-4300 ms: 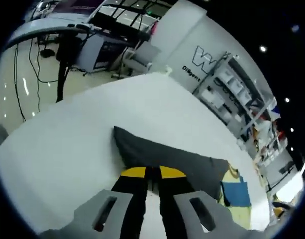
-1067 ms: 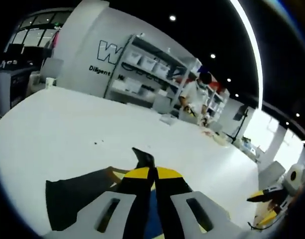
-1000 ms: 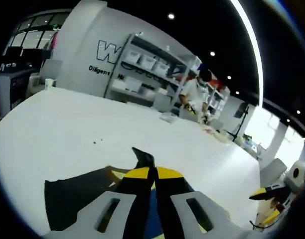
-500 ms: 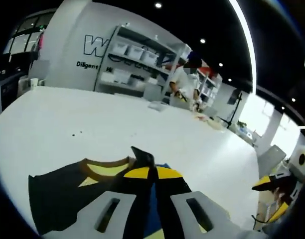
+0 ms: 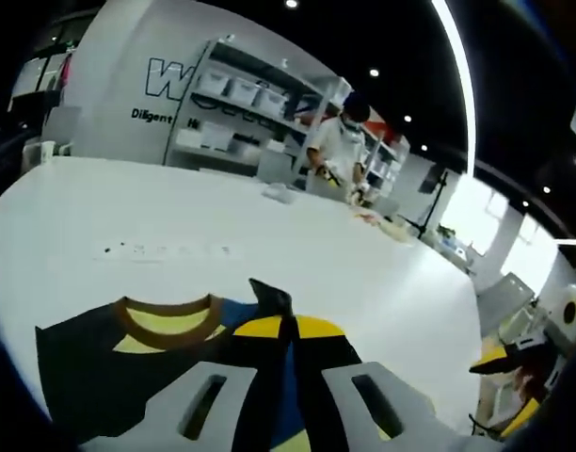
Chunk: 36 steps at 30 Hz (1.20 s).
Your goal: Fold the garment on the visible template until the final outline fits inside the template.
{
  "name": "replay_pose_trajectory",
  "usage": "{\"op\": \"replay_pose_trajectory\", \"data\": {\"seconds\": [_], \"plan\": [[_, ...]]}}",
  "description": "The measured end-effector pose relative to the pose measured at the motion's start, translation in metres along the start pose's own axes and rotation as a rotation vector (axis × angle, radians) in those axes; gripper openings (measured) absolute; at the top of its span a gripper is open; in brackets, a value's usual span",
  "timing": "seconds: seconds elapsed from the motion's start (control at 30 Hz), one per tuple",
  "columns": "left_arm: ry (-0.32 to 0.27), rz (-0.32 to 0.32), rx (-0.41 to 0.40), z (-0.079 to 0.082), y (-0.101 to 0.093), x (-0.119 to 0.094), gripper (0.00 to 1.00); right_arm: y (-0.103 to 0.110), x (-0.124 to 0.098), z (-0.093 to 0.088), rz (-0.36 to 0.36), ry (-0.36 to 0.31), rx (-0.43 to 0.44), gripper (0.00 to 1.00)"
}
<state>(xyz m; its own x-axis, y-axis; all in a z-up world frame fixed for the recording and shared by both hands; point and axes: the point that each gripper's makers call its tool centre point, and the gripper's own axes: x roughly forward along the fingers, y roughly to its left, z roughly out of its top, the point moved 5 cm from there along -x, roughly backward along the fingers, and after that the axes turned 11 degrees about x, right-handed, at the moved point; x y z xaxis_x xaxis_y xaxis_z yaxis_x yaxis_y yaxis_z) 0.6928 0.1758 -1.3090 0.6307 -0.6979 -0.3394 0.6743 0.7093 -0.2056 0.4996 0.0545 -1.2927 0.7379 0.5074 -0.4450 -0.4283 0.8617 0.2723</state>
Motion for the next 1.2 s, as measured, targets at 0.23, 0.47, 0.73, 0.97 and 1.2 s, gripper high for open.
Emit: {"op": "replay_pose_trajectory", "data": {"seconds": [0.23,0.47,0.73,0.97,1.2], "plan": [[0.013,-0.064,-0.034,-0.009,-0.017,0.005,0.15,-0.003,-0.002,0.000,0.001,0.004,0.002,0.57],[0.035,-0.177,-0.001,-0.014,-0.033,-0.016,0.22,0.002,0.007,-0.008,0.023,0.027,-0.003,0.57],[0.078,-0.223,0.092,-0.036,-0.012,-0.082,0.17,0.007,0.011,-0.022,0.058,0.063,-0.029,0.56],[0.142,-0.233,0.173,-0.062,0.005,-0.143,0.16,0.012,0.011,-0.042,0.110,0.122,-0.098,0.56],[0.265,-0.268,0.304,-0.104,0.018,-0.203,0.14,0.018,0.010,-0.063,0.188,0.205,-0.222,0.52]]}}
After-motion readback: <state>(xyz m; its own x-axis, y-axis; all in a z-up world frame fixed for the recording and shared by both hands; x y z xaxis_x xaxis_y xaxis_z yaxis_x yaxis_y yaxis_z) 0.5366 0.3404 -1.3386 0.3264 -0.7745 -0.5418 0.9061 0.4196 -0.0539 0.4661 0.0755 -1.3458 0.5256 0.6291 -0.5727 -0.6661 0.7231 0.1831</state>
